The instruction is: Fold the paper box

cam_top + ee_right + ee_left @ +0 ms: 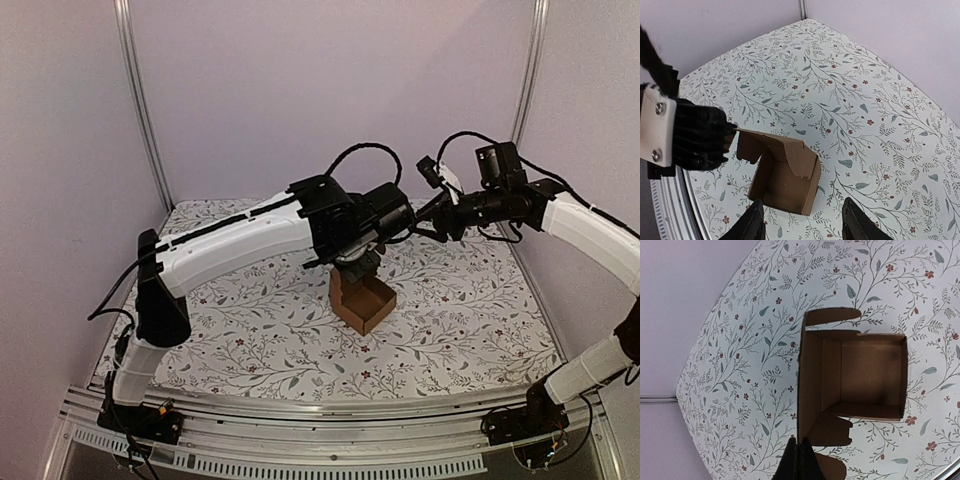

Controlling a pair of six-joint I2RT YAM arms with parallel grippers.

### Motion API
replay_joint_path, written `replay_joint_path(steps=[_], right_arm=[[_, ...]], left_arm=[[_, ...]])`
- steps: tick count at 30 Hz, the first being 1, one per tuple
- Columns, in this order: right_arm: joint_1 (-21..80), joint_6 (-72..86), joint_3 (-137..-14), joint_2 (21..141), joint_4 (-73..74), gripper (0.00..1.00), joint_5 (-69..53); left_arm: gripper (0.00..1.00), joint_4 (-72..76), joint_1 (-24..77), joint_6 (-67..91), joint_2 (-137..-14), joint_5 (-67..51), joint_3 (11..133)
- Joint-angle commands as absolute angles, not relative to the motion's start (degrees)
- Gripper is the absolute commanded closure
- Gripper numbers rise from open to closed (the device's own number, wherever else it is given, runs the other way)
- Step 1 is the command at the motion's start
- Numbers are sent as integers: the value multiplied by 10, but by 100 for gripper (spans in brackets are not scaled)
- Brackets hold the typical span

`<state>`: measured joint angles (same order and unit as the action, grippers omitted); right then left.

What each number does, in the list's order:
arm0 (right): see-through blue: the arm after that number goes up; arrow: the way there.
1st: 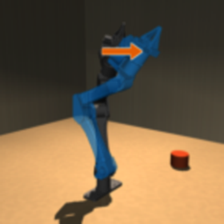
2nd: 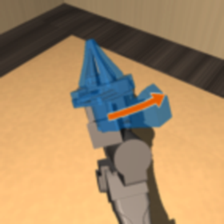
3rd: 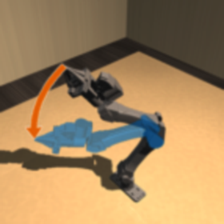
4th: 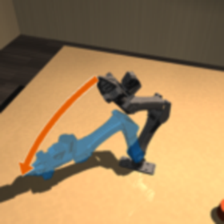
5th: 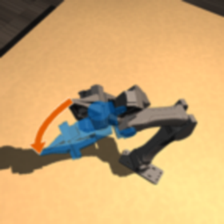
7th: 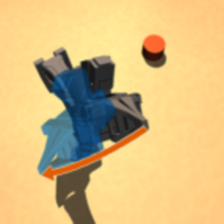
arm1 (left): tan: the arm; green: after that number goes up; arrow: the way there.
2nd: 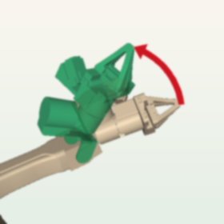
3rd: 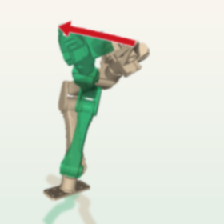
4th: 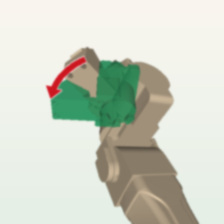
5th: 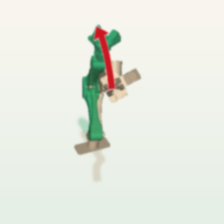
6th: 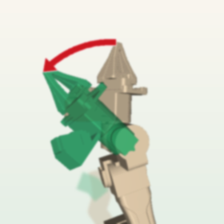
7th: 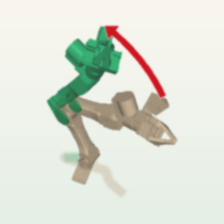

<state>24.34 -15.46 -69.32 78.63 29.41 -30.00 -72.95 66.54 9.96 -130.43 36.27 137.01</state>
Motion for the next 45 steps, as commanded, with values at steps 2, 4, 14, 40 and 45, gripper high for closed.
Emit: replay_joint_path(steps=[2,4,14,40,45], right_arm=[[225,-119,-804,895,369,50,-521],[248,-181,-795,910,393,51,-472],[375,-233,-598,805,161,59,-294],[523,-138,-626,988,36,45,-178],[479,-97,-594,911,50,43,-228]], left_arm=[[100,-760,650,130,-1263,355,1360],[100,-767,646,136,-1258,349,1359],[100,-775,625,155,-1243,324,1338],[100,-766,579,243,-1168,249,1250],[100,-756,578,238,-1136,242,1226]])
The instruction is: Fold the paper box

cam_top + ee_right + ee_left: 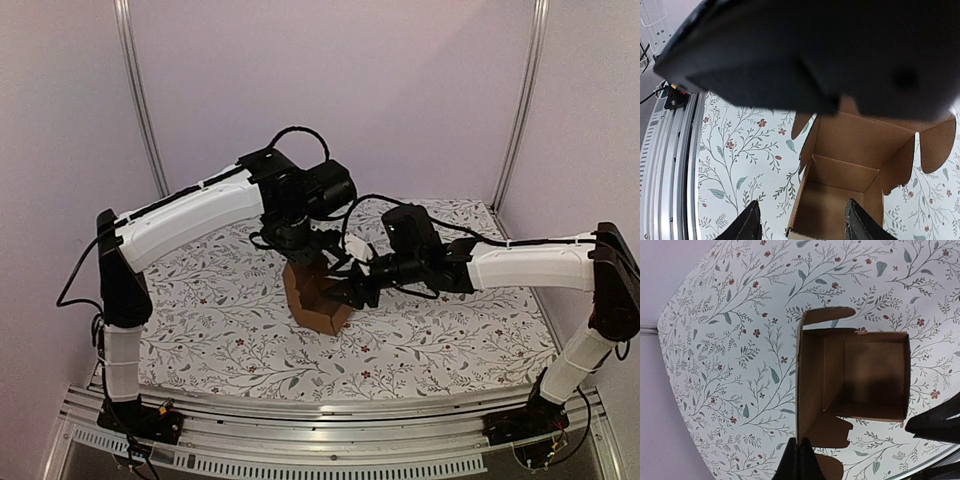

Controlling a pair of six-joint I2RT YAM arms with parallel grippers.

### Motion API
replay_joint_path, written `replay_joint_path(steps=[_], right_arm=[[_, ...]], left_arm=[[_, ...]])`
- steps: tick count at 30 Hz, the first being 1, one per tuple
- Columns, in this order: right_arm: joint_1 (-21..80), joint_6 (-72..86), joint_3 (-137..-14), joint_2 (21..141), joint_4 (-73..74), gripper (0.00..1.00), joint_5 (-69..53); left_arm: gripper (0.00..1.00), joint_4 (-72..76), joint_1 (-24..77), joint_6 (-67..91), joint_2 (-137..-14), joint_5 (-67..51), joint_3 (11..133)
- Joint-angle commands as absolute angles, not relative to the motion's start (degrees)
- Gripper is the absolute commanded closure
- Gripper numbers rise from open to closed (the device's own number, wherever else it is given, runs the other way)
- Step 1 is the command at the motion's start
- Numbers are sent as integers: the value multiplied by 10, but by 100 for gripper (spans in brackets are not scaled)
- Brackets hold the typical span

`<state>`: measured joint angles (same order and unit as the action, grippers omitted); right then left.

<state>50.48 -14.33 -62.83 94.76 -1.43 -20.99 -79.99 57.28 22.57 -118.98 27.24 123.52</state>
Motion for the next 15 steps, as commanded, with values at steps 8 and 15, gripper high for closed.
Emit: replay_joint_path(steps=[8,15], right_arm=[[461,-149,-605,876,92,38,-233],[515,-172,-623,957,15,38,-175]], left_arm=[[100,-734,571,252,-1116,225,1190],[100,-728,556,269,-1109,203,1176]])
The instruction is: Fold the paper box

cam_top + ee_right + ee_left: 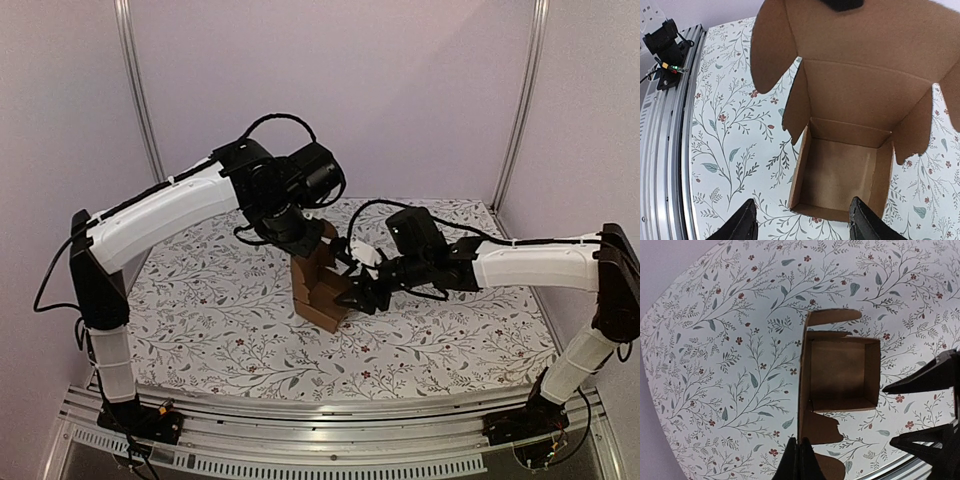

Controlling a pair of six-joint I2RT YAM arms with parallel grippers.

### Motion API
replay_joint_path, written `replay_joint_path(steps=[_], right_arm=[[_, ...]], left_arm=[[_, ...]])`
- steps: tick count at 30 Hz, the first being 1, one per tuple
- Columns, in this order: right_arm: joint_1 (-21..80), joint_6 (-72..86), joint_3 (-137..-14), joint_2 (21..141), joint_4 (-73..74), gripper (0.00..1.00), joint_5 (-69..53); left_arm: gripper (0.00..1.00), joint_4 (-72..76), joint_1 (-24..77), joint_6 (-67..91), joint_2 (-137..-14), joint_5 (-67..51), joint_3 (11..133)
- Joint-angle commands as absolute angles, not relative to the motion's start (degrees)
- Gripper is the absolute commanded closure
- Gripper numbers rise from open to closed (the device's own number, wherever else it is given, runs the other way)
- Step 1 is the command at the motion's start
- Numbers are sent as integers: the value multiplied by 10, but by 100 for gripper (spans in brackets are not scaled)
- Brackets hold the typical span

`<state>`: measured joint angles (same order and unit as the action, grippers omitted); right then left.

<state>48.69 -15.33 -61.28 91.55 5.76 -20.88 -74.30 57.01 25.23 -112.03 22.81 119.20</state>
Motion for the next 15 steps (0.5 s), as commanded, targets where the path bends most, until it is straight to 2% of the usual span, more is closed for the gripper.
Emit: replay_joint_path(steps=[1,9,15], right_arm=[[519,-168,-628,964,6,39,-174],[551,-102,-665,1044,-43,38,-172],[554,-75,-664,1051,-42,38,-161]], left_arm=[[100,-724,553,270,-1106,197,1167],[100,-687,533,280,-1072,155,1117],[100,-677,524,286,-1054,143,1097]])
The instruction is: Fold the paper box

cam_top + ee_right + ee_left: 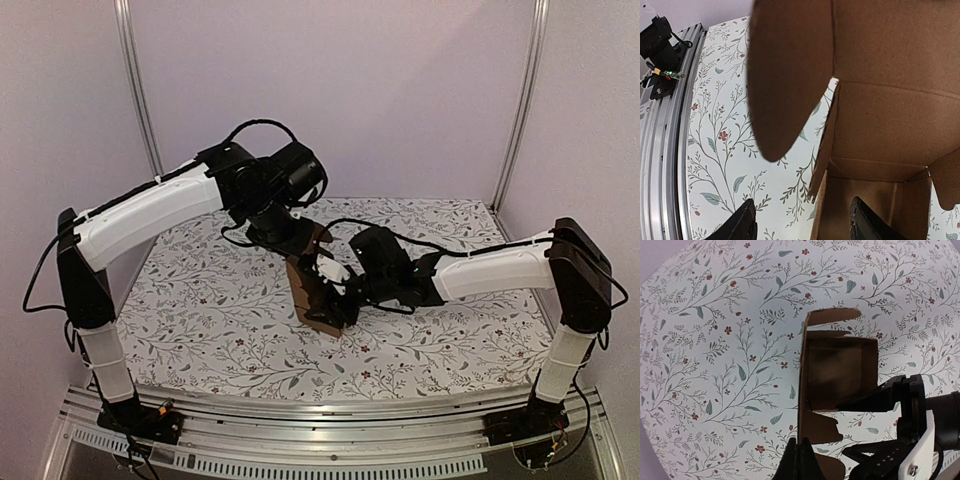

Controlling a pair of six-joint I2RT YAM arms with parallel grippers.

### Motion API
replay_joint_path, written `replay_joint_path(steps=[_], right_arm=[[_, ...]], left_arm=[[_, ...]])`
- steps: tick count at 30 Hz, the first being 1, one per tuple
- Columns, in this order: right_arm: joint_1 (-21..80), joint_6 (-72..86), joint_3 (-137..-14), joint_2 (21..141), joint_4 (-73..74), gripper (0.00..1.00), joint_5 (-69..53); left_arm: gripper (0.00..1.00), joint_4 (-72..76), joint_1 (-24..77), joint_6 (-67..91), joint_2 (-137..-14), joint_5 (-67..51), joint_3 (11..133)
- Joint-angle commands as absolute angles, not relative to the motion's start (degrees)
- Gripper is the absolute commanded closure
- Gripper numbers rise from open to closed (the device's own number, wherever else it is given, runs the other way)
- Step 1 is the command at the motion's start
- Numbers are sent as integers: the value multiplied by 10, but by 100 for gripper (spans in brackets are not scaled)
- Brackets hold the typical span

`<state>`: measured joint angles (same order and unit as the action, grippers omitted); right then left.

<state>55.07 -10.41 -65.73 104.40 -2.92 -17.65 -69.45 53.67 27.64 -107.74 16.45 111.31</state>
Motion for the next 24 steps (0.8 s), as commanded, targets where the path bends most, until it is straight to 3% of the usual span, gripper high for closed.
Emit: replay_joint_path(steps=[1,14,24], right_arm=[[555,-78,-659,1040,-43,38,-160],[554,-90,-694,1068,-17,61,-101],[549,-95,-691,1078,-8,67,-91]], left_arm=[[100,-675,522,288,-1052,143,1093],[100,-662,519,286,-1043,118,1083],[100,-642,532,283,-1049,123,1072]])
